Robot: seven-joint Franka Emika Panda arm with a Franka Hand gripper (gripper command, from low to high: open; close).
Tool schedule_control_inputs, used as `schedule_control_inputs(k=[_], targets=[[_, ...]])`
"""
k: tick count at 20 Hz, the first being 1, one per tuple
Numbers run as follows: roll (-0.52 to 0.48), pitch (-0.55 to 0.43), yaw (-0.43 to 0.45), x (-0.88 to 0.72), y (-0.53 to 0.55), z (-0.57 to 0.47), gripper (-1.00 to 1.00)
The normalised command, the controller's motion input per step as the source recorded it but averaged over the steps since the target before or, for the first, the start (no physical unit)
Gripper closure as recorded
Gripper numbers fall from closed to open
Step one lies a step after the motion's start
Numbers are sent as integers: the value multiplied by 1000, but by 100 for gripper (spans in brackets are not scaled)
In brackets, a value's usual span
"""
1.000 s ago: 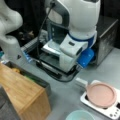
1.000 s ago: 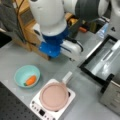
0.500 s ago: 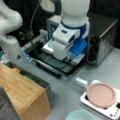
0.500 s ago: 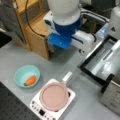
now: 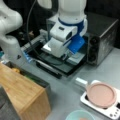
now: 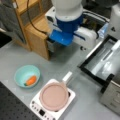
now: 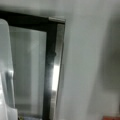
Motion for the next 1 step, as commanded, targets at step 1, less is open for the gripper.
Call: schedule_control_inputs(k=[1], targets=[[-4,-121,-3,-223,-6,-145,-100]])
